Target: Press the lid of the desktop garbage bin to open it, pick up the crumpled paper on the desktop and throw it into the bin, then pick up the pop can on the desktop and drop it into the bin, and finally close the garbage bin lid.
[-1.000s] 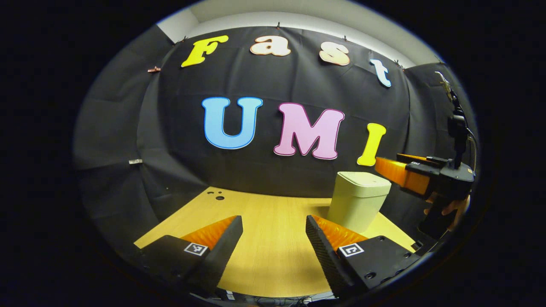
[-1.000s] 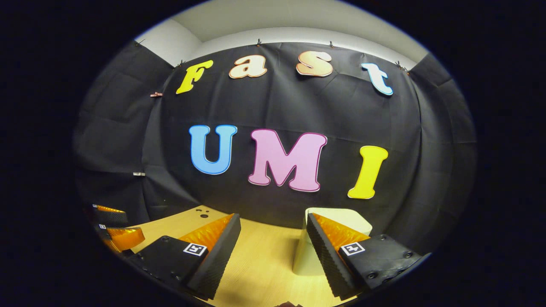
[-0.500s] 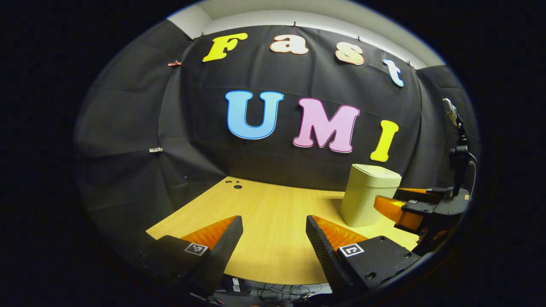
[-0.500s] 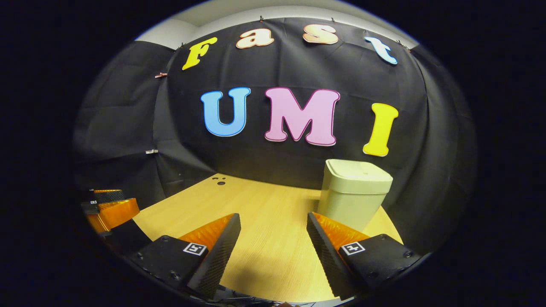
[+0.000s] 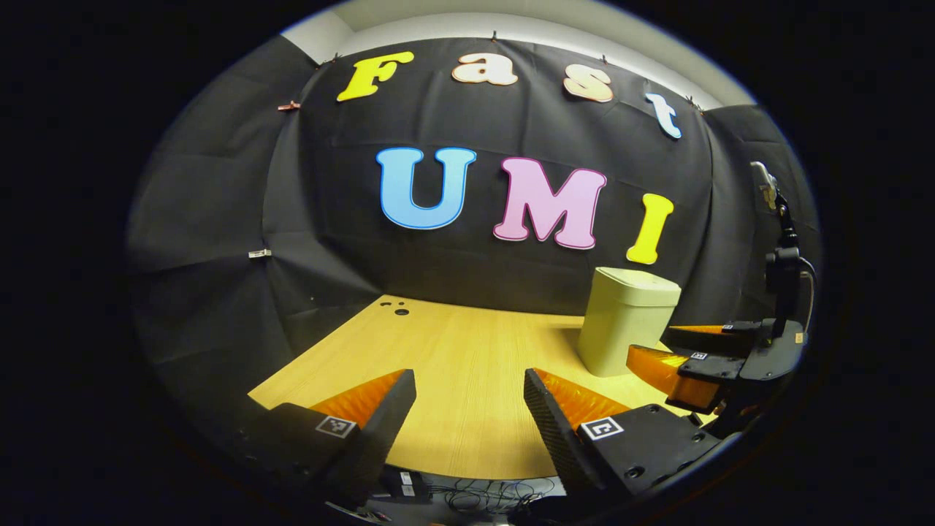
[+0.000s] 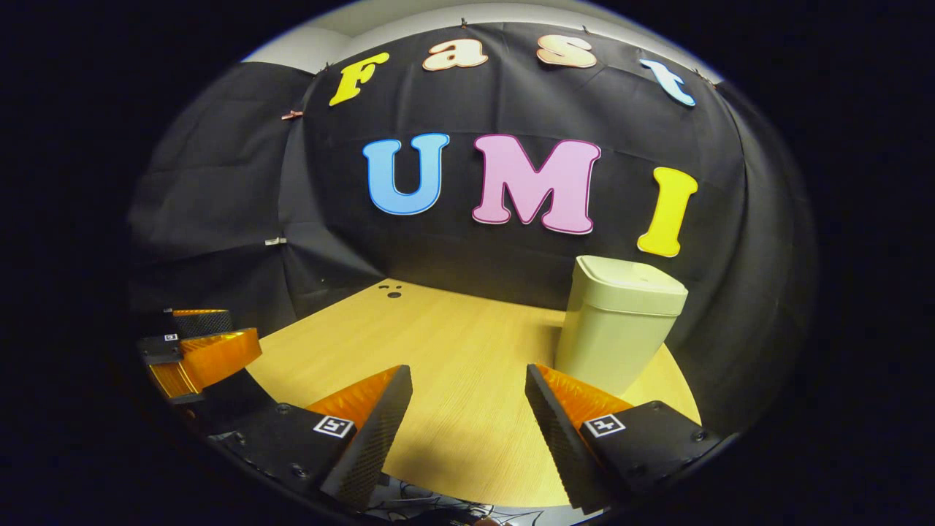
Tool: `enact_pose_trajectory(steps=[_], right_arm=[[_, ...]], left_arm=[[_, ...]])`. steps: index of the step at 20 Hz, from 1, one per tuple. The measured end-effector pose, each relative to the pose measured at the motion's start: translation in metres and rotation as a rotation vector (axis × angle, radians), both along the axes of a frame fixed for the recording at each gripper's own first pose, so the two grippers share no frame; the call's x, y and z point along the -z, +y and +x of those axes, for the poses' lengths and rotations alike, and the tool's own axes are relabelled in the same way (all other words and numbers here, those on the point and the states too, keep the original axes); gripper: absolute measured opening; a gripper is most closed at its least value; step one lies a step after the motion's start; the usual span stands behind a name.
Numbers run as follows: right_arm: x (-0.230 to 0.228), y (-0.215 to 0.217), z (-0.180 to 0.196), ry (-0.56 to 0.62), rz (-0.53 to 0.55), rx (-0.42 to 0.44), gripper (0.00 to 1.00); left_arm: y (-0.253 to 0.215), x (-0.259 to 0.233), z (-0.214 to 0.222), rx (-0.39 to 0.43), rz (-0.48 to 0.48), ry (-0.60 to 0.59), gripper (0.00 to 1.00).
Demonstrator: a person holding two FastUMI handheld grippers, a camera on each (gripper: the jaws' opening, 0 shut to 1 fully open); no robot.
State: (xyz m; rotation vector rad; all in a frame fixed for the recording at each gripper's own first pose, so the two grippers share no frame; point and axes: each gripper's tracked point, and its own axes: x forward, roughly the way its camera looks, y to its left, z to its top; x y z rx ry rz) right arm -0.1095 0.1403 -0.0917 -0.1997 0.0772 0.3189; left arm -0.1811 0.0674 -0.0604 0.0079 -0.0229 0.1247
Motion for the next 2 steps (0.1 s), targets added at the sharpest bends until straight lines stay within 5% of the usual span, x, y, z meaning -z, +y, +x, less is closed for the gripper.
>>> enact_pose_trajectory(steps=[2], right_arm=[[-0.0018, -0.0018, -0.0008, -0.006, -0.007, -0.001, 0.98]], left_arm=[[0.0001, -0.0011, 0.0016, 0.003, 0.001, 0.001, 0.96]])
